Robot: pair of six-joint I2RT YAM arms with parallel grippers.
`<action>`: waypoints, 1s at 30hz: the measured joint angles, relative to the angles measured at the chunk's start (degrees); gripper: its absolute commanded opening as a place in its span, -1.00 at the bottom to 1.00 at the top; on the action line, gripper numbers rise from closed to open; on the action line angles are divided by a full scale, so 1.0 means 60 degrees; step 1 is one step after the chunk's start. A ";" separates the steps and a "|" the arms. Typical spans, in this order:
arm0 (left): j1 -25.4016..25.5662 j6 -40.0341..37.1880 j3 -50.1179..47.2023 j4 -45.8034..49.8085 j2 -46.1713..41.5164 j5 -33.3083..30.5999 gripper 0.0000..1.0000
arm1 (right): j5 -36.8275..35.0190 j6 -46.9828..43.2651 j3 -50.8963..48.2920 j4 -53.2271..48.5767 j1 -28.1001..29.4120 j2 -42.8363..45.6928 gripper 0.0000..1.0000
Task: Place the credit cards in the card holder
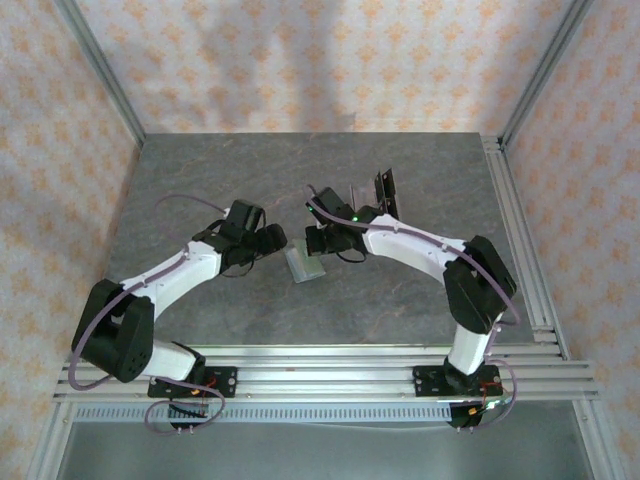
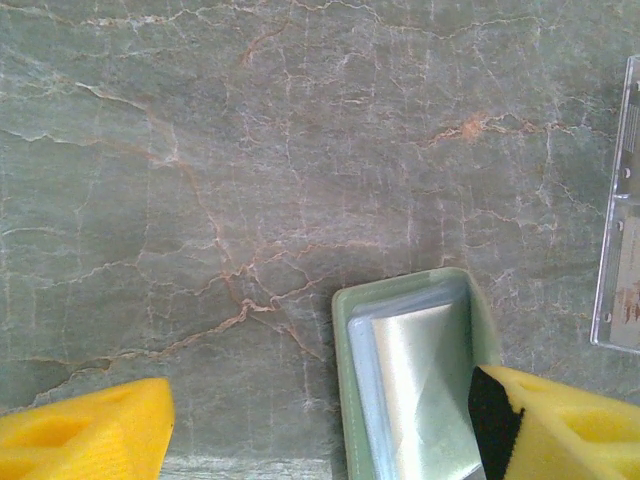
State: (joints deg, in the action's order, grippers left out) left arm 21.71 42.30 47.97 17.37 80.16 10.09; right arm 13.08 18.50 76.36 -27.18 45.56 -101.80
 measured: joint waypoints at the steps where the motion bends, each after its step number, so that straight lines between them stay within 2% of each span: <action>1: 0.0004 0.0000 0.0000 0.0000 0.0000 0.0000 0.58 | 0.0000 0.0033 -0.0186 0.0080 -0.0036 0.0011 -1.00; 13: 0.0029 -0.0219 0.0000 0.0288 0.0412 -0.0113 0.56 | -0.0379 0.0670 -0.2422 0.0616 -0.1005 0.0652 -1.00; 22: 0.0321 -0.0543 0.0226 0.0357 0.1432 0.0015 0.49 | -0.0444 0.0750 -0.3169 0.0783 -0.1038 0.0670 -1.00; 23: 0.0324 -0.0565 0.0280 0.0364 0.1519 0.0044 0.49 | -0.0448 0.0750 -0.3235 0.0787 -0.1038 0.0674 -0.91; 24: 0.0324 -0.0568 0.0342 0.0353 0.1617 0.0076 0.49 | -0.0455 0.0754 -0.3286 0.0790 -0.1038 0.0674 -0.64; 26: 0.0324 -0.0568 0.0484 0.0339 0.1803 0.0153 0.49 | -0.0481 0.0805 -0.3348 0.0769 -0.1038 0.0674 -0.29; 28: 0.0331 -0.0568 0.0583 0.0280 0.1923 0.0222 0.48 | -0.0477 0.0805 -0.3388 0.0769 -0.1038 0.0725 -0.19; 30: 0.0372 -0.0568 0.0659 0.0251 0.2000 0.0251 0.48 | -0.0474 0.0885 -0.3479 0.0736 -0.1038 0.0951 -0.17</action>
State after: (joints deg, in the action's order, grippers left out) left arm 23.94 38.89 51.92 18.87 92.16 11.60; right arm 10.24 23.81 55.48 -22.76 39.33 -96.09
